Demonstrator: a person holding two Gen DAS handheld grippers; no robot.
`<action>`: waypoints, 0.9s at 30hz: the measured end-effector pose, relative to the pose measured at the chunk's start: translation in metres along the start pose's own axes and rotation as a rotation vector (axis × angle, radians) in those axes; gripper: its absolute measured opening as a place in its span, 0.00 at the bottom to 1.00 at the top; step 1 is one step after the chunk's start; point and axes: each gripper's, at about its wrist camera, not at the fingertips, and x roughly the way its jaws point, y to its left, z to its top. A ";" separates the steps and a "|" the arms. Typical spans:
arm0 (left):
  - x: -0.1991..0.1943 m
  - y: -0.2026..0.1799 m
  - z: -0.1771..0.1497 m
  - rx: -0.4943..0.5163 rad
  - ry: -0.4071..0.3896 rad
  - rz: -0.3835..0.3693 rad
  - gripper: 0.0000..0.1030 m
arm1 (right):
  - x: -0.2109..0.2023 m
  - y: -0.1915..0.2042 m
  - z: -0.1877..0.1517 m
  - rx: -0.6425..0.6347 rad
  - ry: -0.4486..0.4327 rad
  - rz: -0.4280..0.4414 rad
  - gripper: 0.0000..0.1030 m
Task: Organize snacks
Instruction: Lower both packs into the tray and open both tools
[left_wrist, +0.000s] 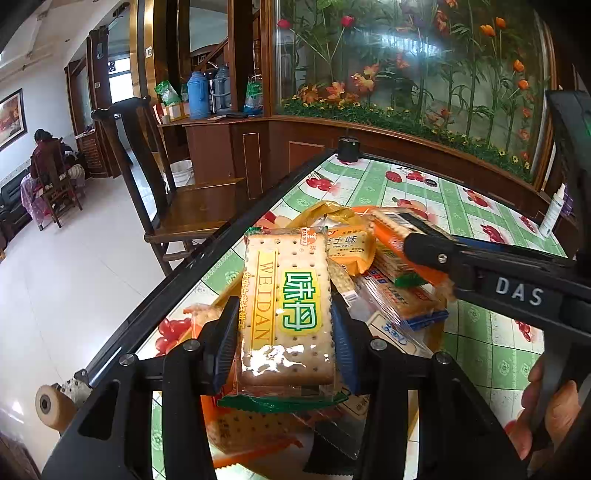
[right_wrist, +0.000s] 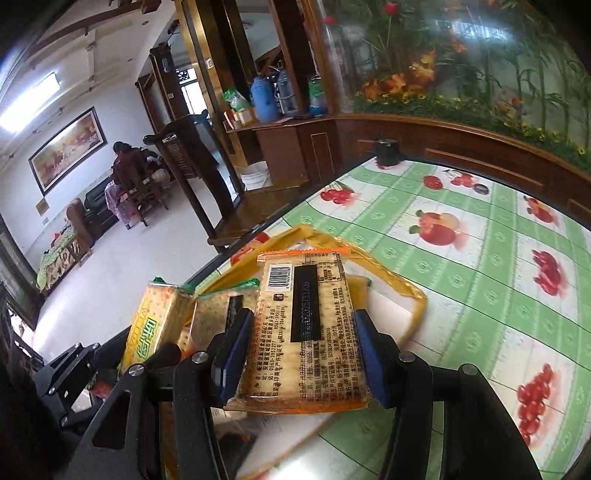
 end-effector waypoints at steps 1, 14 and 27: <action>0.001 0.000 0.001 0.001 0.002 0.000 0.44 | 0.004 0.000 0.001 0.005 0.002 0.005 0.54; 0.021 -0.005 0.003 0.024 0.047 0.004 0.44 | 0.029 -0.004 0.004 0.024 0.026 0.017 0.54; 0.032 -0.005 0.001 0.036 0.070 0.026 0.44 | 0.050 -0.005 0.006 0.018 0.036 0.016 0.56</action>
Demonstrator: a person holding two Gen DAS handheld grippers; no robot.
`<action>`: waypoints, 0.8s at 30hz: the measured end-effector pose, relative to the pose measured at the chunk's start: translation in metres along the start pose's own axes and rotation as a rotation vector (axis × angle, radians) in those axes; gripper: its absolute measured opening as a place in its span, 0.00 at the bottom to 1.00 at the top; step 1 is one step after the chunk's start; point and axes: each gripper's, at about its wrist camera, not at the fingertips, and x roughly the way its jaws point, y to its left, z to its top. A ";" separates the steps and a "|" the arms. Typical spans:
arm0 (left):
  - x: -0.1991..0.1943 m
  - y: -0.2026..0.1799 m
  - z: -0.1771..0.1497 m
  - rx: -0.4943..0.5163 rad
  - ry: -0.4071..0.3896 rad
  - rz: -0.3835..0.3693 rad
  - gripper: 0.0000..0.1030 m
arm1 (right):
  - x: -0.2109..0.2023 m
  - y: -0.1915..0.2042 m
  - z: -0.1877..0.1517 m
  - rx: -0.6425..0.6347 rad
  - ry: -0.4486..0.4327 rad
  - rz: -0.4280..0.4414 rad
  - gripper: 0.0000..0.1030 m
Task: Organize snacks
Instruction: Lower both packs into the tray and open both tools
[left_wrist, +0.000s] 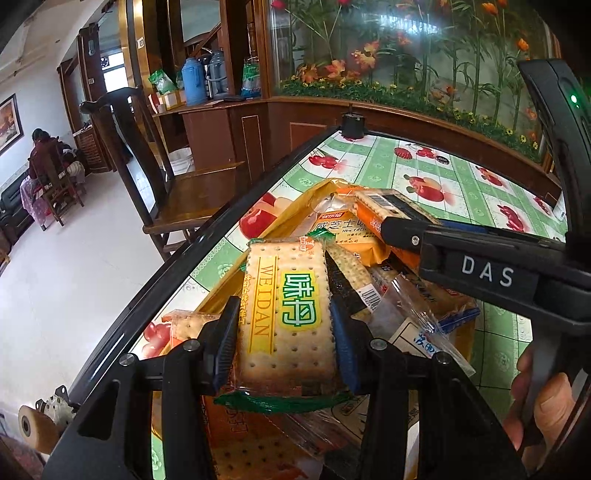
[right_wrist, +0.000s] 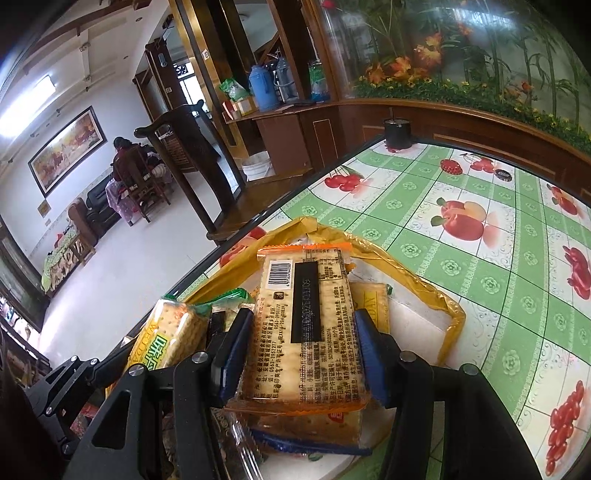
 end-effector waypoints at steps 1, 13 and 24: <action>0.000 0.000 0.000 0.000 0.000 0.001 0.44 | 0.001 0.000 0.001 -0.001 -0.002 0.000 0.56; 0.001 -0.001 0.000 0.005 0.001 0.010 0.44 | 0.010 0.000 0.000 -0.009 0.006 -0.005 0.58; 0.001 0.000 0.000 0.008 0.006 0.016 0.44 | 0.006 -0.004 -0.001 0.000 0.002 -0.028 0.70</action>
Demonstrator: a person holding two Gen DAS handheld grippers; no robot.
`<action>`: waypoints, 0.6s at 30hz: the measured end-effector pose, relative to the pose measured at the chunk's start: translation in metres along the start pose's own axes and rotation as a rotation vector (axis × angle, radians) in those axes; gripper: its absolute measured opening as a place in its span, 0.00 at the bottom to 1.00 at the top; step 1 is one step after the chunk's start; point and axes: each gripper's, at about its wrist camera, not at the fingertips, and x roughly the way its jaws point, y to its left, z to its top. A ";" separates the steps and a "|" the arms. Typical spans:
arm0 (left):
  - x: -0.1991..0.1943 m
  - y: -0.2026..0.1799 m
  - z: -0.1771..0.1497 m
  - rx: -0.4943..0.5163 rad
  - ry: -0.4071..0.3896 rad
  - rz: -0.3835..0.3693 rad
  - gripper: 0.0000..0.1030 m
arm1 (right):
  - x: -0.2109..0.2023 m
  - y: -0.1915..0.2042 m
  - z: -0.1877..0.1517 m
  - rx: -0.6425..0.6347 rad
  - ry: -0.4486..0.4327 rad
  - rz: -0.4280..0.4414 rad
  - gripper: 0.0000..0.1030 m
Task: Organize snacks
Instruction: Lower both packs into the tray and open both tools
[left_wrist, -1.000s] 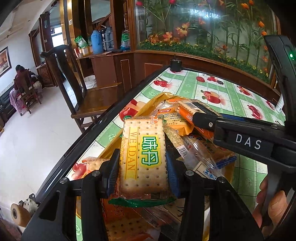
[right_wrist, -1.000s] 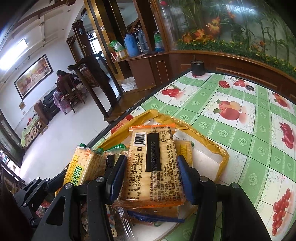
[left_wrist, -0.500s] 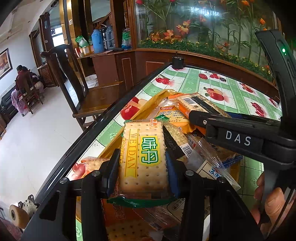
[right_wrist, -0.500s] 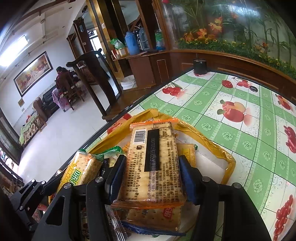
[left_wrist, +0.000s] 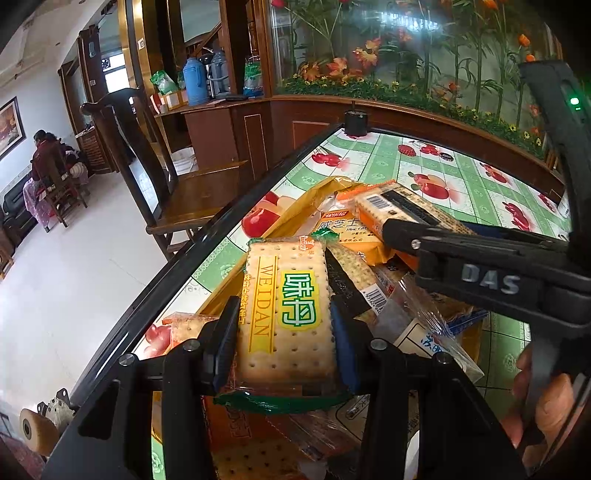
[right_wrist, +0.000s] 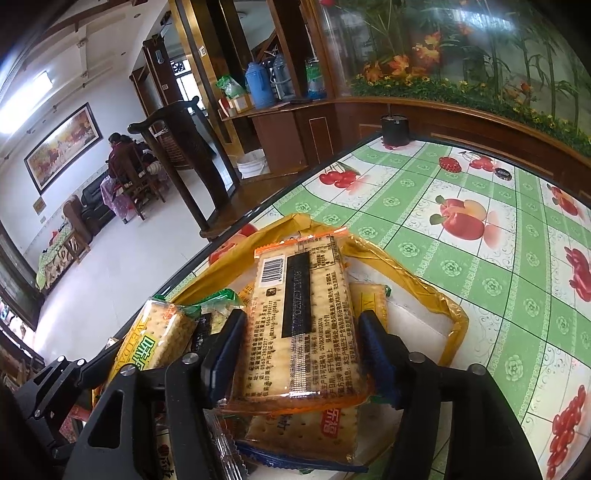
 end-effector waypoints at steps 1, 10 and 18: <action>0.000 0.000 0.000 0.001 -0.001 0.001 0.44 | -0.004 -0.001 0.000 0.003 -0.006 0.000 0.75; 0.001 0.001 0.000 0.002 0.005 0.007 0.44 | -0.052 -0.024 -0.015 0.099 -0.083 0.049 0.85; -0.002 -0.006 0.000 0.009 0.001 0.036 0.44 | -0.098 -0.067 -0.061 0.226 -0.149 0.046 0.94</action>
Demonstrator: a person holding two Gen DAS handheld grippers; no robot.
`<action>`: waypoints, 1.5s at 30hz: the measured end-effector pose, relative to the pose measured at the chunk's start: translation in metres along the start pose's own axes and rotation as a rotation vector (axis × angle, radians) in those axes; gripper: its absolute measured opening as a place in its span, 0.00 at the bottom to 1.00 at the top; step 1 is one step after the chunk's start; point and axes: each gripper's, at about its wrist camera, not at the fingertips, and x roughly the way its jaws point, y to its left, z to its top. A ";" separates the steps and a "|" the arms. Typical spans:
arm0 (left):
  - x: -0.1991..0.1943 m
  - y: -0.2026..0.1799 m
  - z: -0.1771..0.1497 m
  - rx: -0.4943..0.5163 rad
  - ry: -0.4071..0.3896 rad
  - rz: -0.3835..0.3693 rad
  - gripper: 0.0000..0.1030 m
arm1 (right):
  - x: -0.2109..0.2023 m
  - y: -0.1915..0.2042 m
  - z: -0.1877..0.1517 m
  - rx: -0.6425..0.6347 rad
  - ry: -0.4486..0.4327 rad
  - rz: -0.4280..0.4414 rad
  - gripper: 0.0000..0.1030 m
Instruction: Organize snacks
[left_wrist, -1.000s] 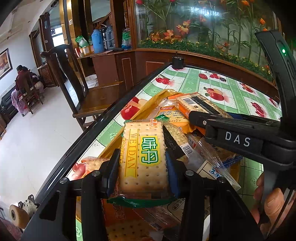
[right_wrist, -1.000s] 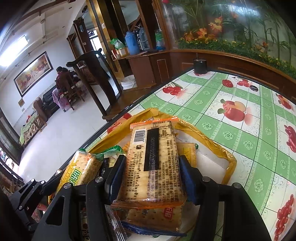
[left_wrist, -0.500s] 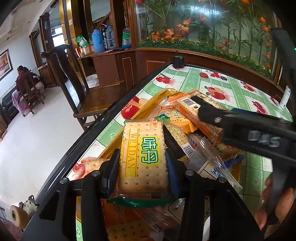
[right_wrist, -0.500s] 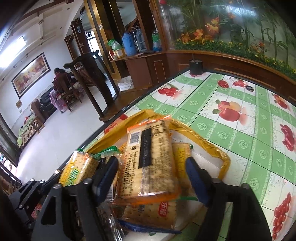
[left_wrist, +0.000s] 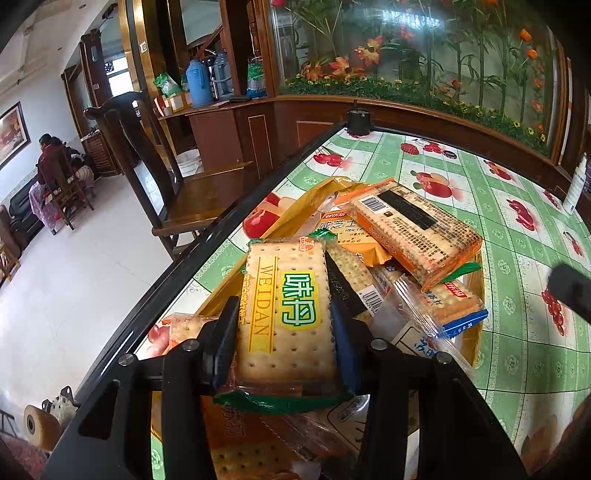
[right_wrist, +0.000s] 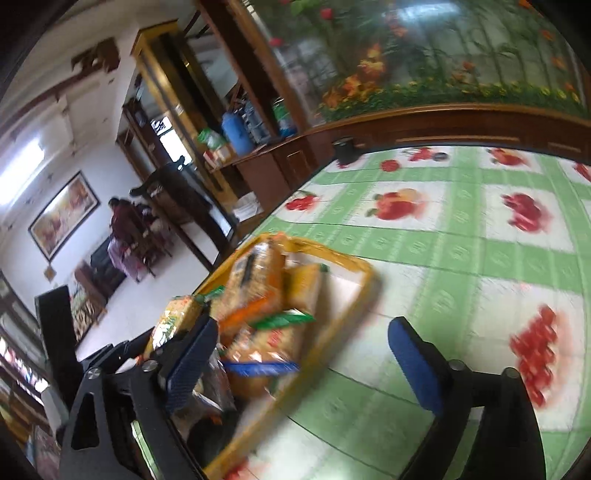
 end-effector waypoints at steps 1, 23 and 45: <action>0.000 -0.001 0.000 0.001 0.000 0.003 0.44 | -0.005 -0.006 -0.004 0.010 -0.001 -0.003 0.94; -0.071 -0.005 -0.001 0.004 -0.143 0.108 0.80 | -0.039 -0.012 -0.027 -0.020 -0.035 -0.002 0.98; -0.165 0.031 -0.044 -0.034 -0.271 0.121 1.00 | -0.043 0.026 -0.041 -0.192 -0.048 0.002 0.99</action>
